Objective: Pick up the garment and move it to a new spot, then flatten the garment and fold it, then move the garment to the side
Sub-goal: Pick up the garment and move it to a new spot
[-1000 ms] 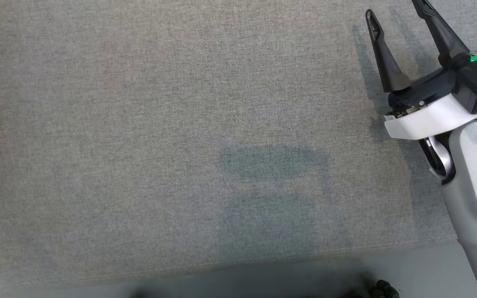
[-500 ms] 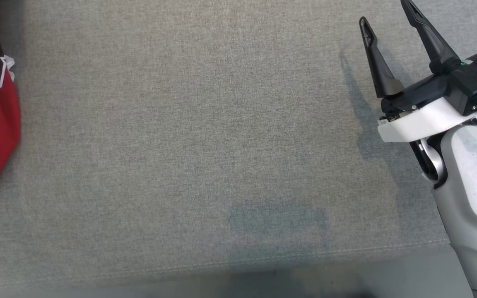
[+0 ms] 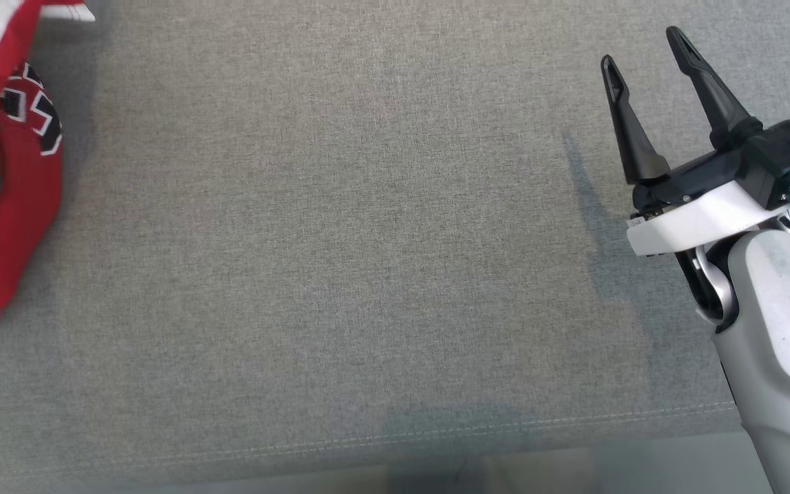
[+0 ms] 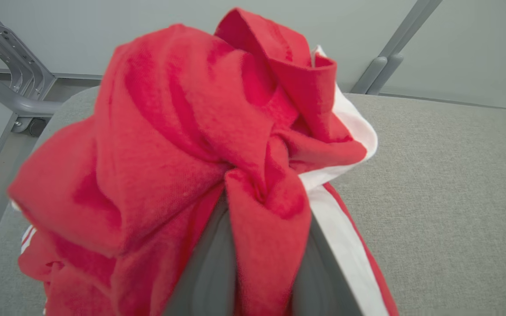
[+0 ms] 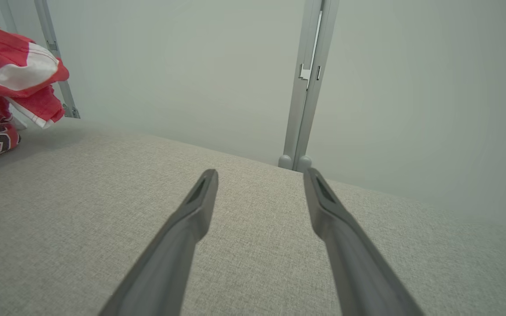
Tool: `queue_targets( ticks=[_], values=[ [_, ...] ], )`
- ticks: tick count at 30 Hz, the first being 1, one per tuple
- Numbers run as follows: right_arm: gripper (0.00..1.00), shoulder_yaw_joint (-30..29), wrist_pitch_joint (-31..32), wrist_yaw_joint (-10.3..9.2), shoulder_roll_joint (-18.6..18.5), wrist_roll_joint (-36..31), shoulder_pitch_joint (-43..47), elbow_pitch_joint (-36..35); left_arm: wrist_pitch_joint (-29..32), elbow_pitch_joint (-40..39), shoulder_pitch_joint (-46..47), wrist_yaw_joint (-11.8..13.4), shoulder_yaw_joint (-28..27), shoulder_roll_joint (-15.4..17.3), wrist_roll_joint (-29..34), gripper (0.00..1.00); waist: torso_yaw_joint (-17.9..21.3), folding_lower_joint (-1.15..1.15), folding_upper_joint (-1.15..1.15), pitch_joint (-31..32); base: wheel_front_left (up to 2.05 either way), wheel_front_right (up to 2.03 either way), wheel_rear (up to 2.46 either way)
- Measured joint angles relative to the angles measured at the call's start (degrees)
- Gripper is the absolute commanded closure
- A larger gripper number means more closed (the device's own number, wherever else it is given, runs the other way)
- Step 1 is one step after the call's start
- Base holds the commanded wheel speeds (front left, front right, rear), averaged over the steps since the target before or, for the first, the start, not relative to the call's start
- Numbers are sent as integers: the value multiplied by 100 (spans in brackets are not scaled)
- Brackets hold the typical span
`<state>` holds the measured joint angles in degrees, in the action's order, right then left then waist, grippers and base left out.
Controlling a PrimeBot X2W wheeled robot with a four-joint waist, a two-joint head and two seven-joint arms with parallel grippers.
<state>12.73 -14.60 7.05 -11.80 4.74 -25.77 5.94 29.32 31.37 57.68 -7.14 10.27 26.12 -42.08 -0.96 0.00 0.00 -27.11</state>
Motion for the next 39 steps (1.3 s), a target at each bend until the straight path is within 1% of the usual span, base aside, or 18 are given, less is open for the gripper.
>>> queue_targets(
  ticks=[3, 6, 9, 12, 15, 16, 17, 18, 19, 20, 21, 24, 27, 32, 33, 35, 36, 39],
  values=[
    [0, -16, 0, 0, 26, 58, 80, 18, 104, -31, -140, 0, 122, 0, -114, 52, -10, 0, 0, 94, 0, 0, 0],
    [0, -41, 0, 0, 56, 97, 125, 21, 192, -77, -259, 0, 260, 0, -275, 52, -17, 0, 0, 179, 0, 0, 0],
    [0, -53, 0, 0, 87, 109, 164, 25, 245, -152, -364, 0, 389, -1, -368, 55, -17, 0, 0, 244, 0, 0, 0],
    [0, -55, 0, 0, 116, 140, 168, 30, 292, -275, -469, 0, 543, -2, -443, 54, -5, 0, 0, 298, 0, 0, 0],
    [0, -67, 0, 0, 136, 155, 192, 32, 341, -385, -567, 0, 691, -5, -546, 60, 18, 0, 0, 345, 0, 0, 0],
    [0, -73, 0, 0, 145, 158, 202, 32, 349, -409, -609, 0, 728, -7, -606, 69, 28, 0, 0, 358, 0, 0, 0],
    [0, -74, 0, 0, 149, 165, 214, 32, 369, -415, -643, 0, 760, -7, -666, 75, 40, 0, 0, 369, 0, 0, 0],
    [0, -74, 0, 0, 154, 166, 229, 33, 399, -423, -680, 0, 793, -2, -686, 79, 53, 0, 0, 379, 0, 0, 0],
    [0, -73, 0, 0, 165, 170, 237, 33, 400, -424, -723, 0, 812, 3, -691, 79, 69, 0, 0, 386, 0, 0, 0],
    [0, -73, 0, 0, 181, 174, 243, 33, 400, -423, -760, 0, 824, 19, -691, 75, 87, 0, 0, 392, 0, 0, 0],
    [0, -71, 0, 0, 194, 174, 249, 33, 400, -425, -789, 0, 838, 51, -690, 58, 106, 0, 0, 396, 0, 0, 0],
    [0, -73, 0, 0, 212, 175, 249, 26, 399, -425, -828, 0, 839, 207, -690, 58, 170, 0, 0, 396, 0, 0, 0],
    [0, -75, 0, 0, 220, 175, 252, 25, 392, -411, -836, 0, 804, 270, -699, 58, 241, 0, 0, 383, 0, 0, 0],
    [0, -90, 0, 0, 227, 180, 285, 29, 347, -415, -847, 0, 844, 253, -776, 50, 364, 0, 0, 360, 0, 0, 0],
    [0, -93, 0, 1, 227, 180, 293, 30, 332, -416, -847, 0, 851, 234, -776, 44, 387, 0, 0, 361, 0, 0, 0],
    [0, -99, 0, 1, 226, 180, 301, 27, 334, -428, -847, 0, 882, 227, -776, 20, 425, 0, 0, 365, 0, 0, 0],
    [0, -99, 0, 1, 227, 180, 301, 22, 334, -431, -847, 0, 896, 250, -770, 14, 443, 0, 0, 362, 0, 0, 0],
    [0, -107, 0, 1, 231, 180, 299, -13, 332, -403, -847, 0, 870, 379, -753, 8, 489, 0, 0, 321, 0, 0, 0]
  ],
)
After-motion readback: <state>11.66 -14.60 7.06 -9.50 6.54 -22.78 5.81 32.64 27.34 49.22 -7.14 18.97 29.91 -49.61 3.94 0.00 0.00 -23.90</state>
